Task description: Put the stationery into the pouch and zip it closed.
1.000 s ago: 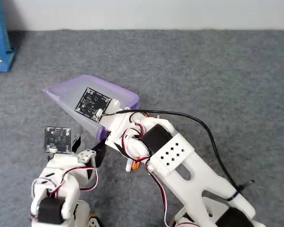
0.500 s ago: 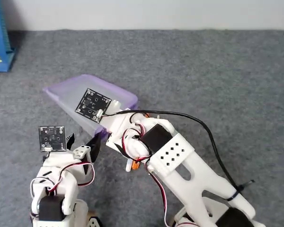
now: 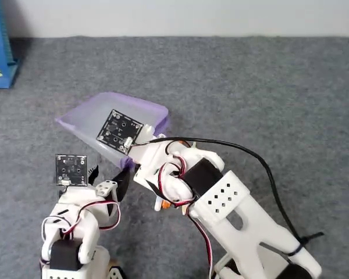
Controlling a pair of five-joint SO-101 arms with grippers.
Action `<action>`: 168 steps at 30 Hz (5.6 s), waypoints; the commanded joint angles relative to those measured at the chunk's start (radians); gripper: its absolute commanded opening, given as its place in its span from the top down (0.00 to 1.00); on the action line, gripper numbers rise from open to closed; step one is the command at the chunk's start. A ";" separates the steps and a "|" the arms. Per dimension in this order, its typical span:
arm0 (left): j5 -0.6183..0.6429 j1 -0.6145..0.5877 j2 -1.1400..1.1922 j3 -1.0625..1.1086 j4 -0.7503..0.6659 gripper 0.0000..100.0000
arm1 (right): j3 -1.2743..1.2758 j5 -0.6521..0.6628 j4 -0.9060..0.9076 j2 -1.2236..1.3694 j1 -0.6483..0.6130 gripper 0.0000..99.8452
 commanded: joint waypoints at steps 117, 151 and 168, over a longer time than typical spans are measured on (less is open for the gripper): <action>-0.078 -0.080 0.005 -0.430 0.144 0.99 | -0.021 -0.141 0.348 -0.394 0.351 0.75; -0.072 -0.086 0.423 -0.553 0.144 0.99 | 0.072 -0.733 -0.165 0.486 0.553 0.75; -0.072 -0.086 0.423 -0.553 0.147 0.99 | -0.029 -0.738 -0.226 0.742 0.565 0.80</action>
